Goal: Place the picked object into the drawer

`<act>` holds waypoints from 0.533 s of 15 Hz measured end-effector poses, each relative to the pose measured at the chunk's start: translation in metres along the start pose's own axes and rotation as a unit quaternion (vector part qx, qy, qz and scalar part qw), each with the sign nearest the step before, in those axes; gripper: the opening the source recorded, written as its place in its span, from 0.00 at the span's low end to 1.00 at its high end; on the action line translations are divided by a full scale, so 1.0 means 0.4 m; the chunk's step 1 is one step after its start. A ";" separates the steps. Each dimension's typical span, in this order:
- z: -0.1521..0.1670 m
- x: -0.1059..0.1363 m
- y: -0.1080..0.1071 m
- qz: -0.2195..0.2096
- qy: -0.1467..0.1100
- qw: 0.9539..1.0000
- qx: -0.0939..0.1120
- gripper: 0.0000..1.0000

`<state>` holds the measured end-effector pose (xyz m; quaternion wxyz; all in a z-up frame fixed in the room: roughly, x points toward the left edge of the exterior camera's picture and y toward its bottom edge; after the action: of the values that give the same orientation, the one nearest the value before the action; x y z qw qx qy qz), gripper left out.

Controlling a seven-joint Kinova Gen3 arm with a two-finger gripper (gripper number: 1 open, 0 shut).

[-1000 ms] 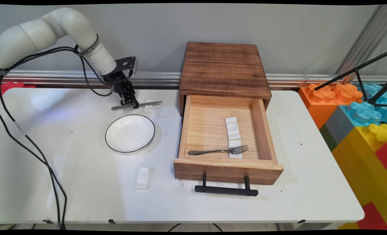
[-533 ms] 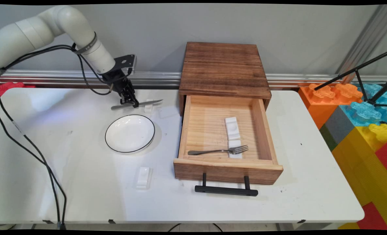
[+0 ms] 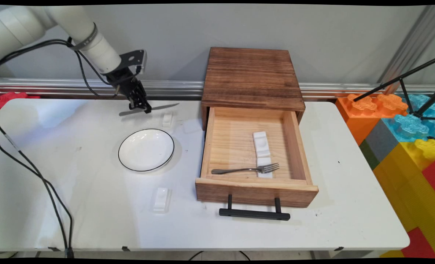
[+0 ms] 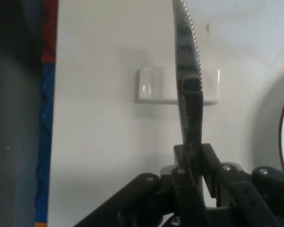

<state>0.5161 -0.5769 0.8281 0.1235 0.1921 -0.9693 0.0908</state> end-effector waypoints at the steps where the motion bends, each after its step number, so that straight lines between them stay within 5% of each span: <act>1: -0.010 0.001 0.002 0.000 0.001 1.000 0.003 0.00; 8: -0.152 0.029 0.053 -0.012 0.012 0.999 0.028 0.00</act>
<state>0.5099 -0.5483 0.8865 0.1307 0.2060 -0.9625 0.1183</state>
